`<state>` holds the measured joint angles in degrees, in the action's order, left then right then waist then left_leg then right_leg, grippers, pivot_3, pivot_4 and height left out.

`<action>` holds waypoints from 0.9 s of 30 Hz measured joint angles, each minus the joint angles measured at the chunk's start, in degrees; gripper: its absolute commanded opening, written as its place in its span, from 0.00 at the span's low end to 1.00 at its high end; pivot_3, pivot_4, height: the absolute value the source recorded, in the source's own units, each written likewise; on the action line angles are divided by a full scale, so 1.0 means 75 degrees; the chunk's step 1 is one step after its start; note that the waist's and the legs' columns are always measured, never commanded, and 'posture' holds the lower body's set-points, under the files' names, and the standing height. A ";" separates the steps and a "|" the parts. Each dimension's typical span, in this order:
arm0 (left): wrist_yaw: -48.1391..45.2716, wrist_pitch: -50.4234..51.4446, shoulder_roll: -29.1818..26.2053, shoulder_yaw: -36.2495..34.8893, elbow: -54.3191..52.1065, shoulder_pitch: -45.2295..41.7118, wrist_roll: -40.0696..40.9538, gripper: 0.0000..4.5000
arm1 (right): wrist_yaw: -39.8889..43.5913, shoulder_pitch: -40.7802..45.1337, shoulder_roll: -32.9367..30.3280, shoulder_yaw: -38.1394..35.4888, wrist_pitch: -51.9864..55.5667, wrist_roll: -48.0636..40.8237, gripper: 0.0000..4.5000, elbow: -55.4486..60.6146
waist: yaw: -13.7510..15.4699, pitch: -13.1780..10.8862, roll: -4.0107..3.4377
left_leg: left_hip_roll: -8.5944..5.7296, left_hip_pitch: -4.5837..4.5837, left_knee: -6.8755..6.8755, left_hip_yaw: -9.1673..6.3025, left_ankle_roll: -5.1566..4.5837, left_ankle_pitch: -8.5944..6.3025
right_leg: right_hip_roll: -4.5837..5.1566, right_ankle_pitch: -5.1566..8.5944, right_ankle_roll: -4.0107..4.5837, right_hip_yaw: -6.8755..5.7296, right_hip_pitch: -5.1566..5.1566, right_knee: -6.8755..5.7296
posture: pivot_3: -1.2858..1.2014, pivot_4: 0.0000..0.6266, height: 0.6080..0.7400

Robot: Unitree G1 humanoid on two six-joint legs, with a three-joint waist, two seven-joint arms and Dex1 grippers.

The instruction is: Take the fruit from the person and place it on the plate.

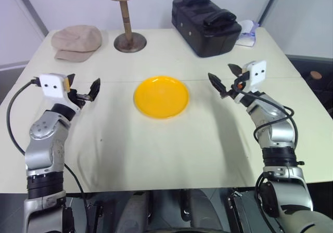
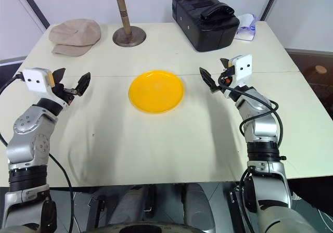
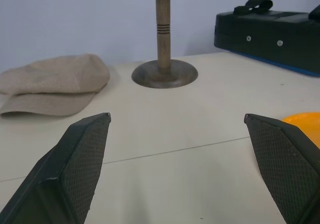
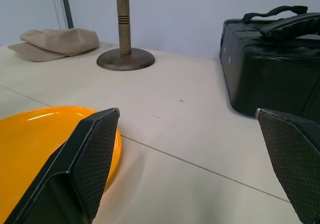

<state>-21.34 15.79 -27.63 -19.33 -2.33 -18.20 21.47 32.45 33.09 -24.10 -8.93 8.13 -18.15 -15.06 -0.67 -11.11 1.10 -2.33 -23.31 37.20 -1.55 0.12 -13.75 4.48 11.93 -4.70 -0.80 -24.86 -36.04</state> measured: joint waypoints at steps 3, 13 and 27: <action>0.0003 0.0001 0.0021 -0.0038 0.0002 0.0000 0.0062 1.00 | 0.0000 -0.0001 0.0000 0.0000 0.0000 0.0000 1.00 0.0000 | 0.0000 0.0000 0.0000 | 0.0000 0.0000 0.0000 0.0000 0.0000 0.0000 | 0.0001 0.0000 0.0000 0.0000 0.0000 0.0000 | 0.52 0.24 1.00; 0.0005 -0.0006 0.0019 -0.0077 0.0007 0.0025 0.0054 1.00 | -0.0002 -0.0057 0.0002 0.0000 0.0000 -0.0002 1.00 0.0000 | 0.0001 0.0000 0.0000 | 0.0000 0.0000 0.0000 0.0000 0.0000 0.0000 | 0.0001 0.0000 0.0000 0.0000 0.0000 0.0000 | 0.52 0.24 1.00; -0.0001 -0.0005 0.0018 -0.0078 0.0005 0.0081 0.0053 1.00 | -0.0002 -0.0062 0.0002 0.0000 0.0001 -0.0003 1.00 0.0000 | 0.0001 0.0000 0.0000 | 0.0000 0.0000 0.0000 0.0000 0.0000 0.0000 | 0.0002 0.0000 0.0000 0.0000 0.0000 0.0000 | 0.52 0.24 1.00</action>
<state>-21.35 15.75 -27.49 -19.91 -2.29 -17.59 21.87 32.43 32.62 -24.08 -8.93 8.14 -18.18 -15.06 -0.66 -11.11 1.10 -2.32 -23.31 37.20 -1.55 0.12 -13.75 4.50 11.93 -4.70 -0.80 -24.86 -36.03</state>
